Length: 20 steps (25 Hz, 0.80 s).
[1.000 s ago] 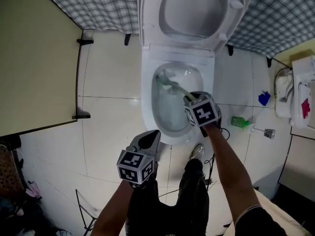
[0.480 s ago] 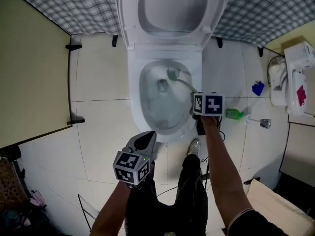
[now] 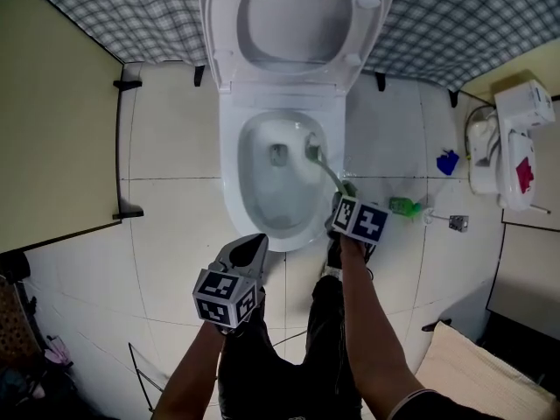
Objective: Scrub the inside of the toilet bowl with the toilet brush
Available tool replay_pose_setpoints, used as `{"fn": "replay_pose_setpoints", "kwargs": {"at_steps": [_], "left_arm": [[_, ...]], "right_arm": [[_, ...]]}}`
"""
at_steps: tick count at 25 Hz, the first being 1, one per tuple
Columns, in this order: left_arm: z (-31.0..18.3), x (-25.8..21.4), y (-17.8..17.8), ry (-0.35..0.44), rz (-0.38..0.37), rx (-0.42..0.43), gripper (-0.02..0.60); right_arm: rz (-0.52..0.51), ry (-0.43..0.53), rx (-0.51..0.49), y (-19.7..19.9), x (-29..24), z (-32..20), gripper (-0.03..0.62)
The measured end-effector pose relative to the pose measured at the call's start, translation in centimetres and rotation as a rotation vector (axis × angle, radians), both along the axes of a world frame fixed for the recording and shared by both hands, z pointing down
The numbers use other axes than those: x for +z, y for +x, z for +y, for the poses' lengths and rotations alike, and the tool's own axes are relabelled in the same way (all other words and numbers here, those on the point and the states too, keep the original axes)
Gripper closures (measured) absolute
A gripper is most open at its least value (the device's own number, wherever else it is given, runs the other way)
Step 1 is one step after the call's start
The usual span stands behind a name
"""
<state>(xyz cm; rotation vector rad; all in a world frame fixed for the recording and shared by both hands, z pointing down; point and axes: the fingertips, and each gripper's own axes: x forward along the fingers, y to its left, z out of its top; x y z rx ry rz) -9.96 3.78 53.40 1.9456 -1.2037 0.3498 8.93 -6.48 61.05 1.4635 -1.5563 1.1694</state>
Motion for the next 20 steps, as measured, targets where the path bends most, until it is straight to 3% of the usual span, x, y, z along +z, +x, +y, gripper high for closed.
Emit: {"fn": "replay_pose_setpoints", "kwargs": {"at_steps": [6, 11, 20], "left_arm": [[0.7, -0.3, 0.9, 0.002, 0.008, -0.014, 0.572], [1.6, -0.2, 1.8, -0.004, 0.015, -0.008, 0.572], [-0.3, -0.9, 2.3, 0.01, -0.02, -0.01, 0.572]], "right_arm": [[-0.006, -0.008, 0.008, 0.1, -0.7, 3.4, 0.49], [-0.018, -0.01, -0.089, -0.6, -0.9, 5.1, 0.49], [-0.127, 0.127, -0.231, -2.0, -5.7, 4.3, 0.488]]}}
